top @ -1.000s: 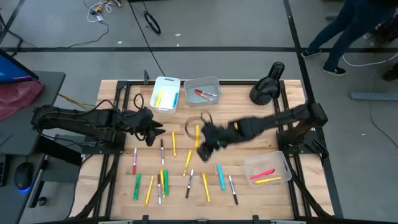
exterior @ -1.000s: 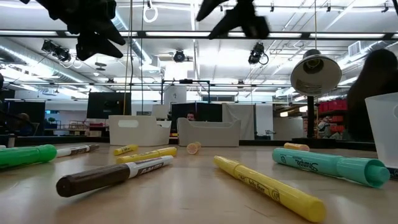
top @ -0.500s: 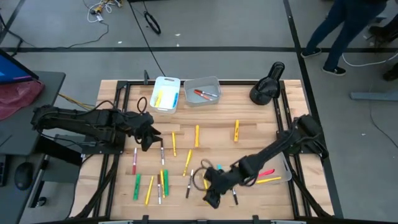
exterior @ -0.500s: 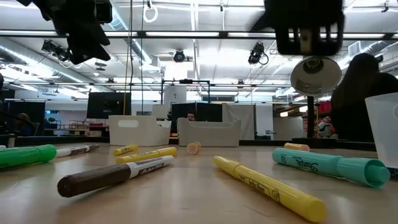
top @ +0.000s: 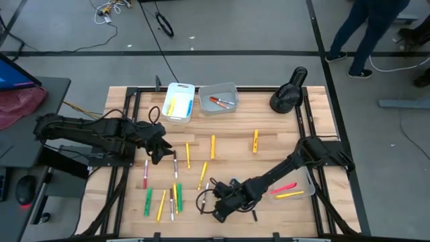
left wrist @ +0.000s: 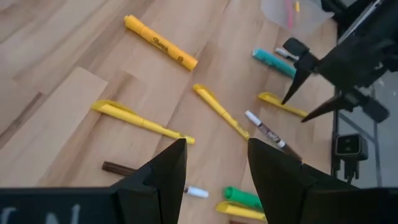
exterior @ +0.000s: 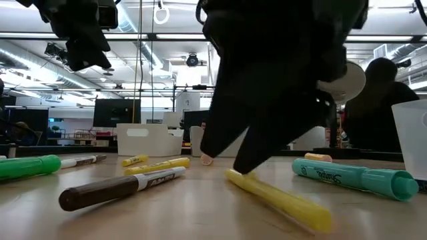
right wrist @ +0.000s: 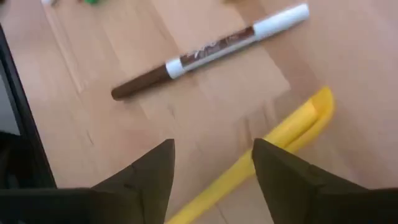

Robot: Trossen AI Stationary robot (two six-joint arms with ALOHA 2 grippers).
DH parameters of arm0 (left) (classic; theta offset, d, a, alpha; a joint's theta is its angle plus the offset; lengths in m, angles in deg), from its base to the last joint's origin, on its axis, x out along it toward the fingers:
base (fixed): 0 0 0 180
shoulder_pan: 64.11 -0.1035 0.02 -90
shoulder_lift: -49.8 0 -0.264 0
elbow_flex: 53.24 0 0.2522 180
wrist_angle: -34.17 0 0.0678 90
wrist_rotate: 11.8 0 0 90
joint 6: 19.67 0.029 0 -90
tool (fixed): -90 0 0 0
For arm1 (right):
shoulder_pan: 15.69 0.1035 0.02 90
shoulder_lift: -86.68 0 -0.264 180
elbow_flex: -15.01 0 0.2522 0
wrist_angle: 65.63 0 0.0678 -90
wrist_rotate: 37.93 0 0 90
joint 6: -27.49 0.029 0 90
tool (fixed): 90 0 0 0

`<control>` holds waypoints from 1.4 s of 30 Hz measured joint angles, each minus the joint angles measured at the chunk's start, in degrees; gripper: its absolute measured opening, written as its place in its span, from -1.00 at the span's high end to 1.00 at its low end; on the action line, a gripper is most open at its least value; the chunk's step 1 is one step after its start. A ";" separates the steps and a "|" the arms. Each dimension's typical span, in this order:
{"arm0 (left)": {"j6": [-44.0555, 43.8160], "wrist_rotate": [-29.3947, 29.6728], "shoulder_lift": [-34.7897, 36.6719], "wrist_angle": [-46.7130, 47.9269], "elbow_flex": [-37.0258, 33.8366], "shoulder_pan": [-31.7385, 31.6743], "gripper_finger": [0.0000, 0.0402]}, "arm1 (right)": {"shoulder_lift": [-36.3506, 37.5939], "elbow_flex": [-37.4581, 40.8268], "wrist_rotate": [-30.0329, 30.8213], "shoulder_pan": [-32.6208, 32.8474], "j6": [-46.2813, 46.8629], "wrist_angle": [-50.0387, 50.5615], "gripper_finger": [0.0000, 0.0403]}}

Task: Pick & Place Markers
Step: Put the yellow pen into the transparent bin

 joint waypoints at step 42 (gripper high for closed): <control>1.63 -0.85 -0.02 0.88 0.00 -0.01 0.12 | 2.89 5.21 -5.01 -3.37 15.40 18.44 0.20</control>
